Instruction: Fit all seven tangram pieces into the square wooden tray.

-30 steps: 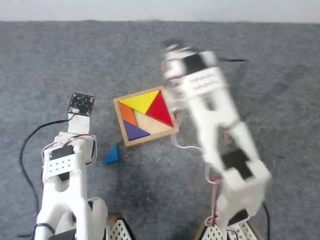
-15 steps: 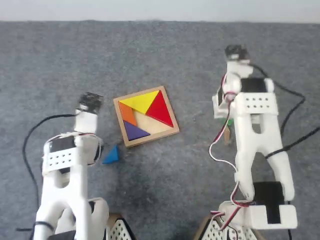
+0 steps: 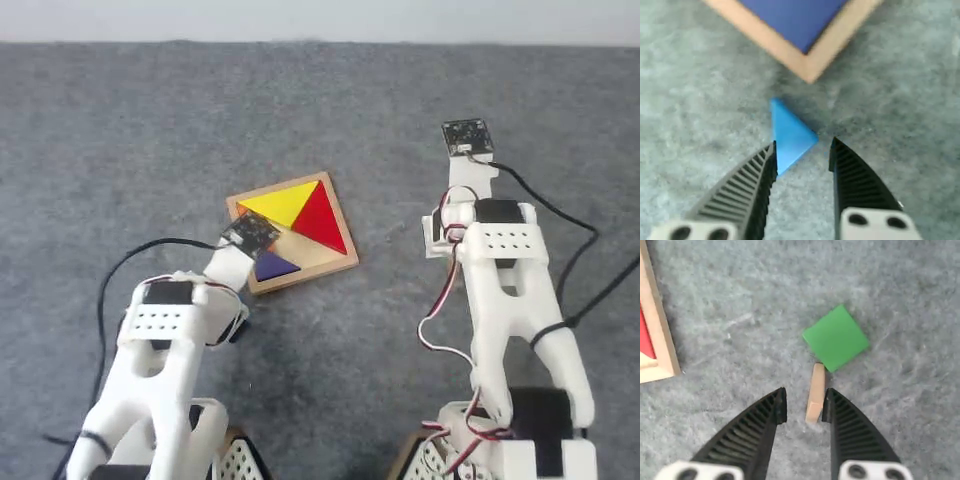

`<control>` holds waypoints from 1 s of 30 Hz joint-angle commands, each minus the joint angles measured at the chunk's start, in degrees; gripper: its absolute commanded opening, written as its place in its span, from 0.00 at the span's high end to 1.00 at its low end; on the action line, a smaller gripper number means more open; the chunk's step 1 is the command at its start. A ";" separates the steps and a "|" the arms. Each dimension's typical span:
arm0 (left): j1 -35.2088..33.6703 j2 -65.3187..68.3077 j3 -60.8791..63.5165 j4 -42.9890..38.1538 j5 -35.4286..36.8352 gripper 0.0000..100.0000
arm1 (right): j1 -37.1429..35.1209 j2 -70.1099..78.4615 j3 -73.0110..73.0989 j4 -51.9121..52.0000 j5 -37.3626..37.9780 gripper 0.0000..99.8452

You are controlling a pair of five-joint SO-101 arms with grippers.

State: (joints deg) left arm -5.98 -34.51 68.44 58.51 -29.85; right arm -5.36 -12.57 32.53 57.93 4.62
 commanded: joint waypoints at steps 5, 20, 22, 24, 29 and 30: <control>0.70 -1.32 -0.31 0.35 2.73 0.82 | -0.75 -2.95 -0.26 -1.01 0.70 0.87; 0.18 24.09 -16.57 5.54 3.08 0.83 | -0.57 -2.95 -0.26 -1.01 0.79 0.87; 0.18 23.56 -16.48 5.45 3.08 0.84 | -0.04 -3.56 -0.44 -1.01 1.32 0.87; 0.18 23.03 -16.22 5.45 3.08 0.85 | 1.19 -3.91 -1.49 -0.22 5.36 0.87; -1.41 21.89 -15.60 4.57 5.54 0.85 | 1.89 -1.98 -4.22 7.87 10.37 0.87; -2.20 21.63 -15.52 4.04 5.45 0.85 | 1.80 -1.10 -4.31 7.78 10.64 0.87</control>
State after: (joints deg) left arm -5.80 -11.12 54.02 63.60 -26.07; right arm -4.13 -12.57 32.00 63.91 13.32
